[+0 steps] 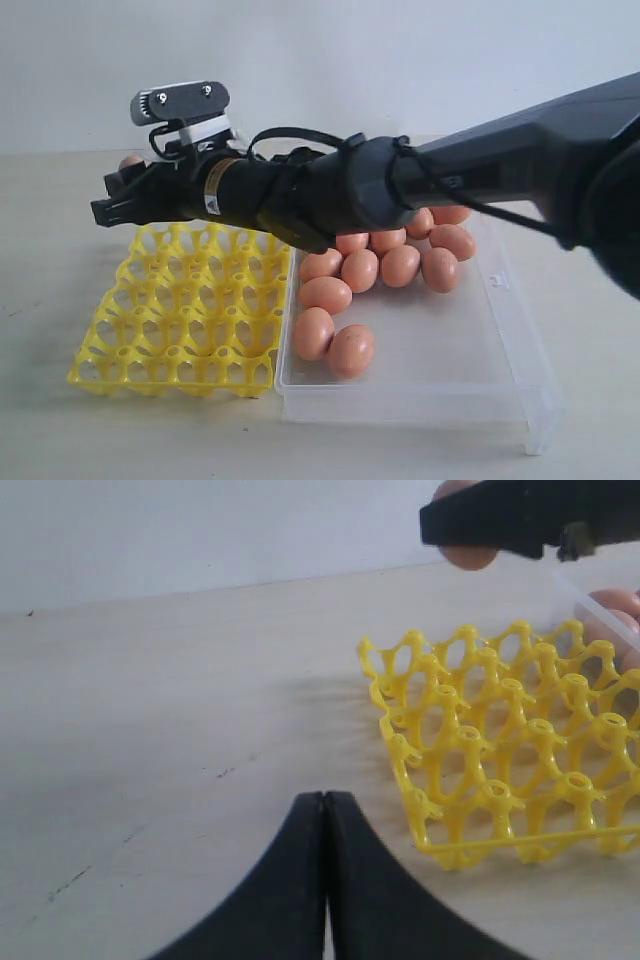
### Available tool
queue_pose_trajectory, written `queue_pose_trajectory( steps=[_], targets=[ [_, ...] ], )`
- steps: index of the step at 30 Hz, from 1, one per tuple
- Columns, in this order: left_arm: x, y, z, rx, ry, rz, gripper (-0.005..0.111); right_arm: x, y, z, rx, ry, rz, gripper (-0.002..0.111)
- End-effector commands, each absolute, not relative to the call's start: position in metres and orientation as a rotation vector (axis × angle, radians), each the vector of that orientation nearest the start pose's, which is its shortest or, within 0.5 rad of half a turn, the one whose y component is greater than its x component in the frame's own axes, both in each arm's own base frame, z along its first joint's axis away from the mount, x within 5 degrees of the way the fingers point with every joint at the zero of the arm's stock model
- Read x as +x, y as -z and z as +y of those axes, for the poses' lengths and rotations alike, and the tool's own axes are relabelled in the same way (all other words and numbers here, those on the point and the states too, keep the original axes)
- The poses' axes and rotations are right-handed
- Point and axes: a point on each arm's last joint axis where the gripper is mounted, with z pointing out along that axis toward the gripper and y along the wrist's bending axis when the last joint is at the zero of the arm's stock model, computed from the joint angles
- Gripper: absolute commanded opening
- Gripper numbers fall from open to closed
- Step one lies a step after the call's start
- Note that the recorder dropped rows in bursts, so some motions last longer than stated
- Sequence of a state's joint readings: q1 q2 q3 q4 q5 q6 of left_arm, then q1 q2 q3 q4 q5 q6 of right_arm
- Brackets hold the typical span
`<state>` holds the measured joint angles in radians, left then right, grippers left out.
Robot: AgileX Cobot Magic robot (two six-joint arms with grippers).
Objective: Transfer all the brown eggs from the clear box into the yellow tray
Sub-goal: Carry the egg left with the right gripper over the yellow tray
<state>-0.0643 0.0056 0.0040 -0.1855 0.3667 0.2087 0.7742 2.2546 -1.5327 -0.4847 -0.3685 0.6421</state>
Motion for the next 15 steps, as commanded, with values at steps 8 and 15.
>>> queue_pose_trajectory(
  steps=[8,15],
  targets=[
    [0.053,-0.182,-0.01,0.138,0.085,1.83,0.0,0.378,-0.12,0.39,-0.678,-0.79,1.861,0.0],
    [0.053,-0.182,-0.01,0.138,0.085,1.83,0.0,0.383,-0.101,0.394,-0.67,-0.793,1.882,0.0]
  ],
)
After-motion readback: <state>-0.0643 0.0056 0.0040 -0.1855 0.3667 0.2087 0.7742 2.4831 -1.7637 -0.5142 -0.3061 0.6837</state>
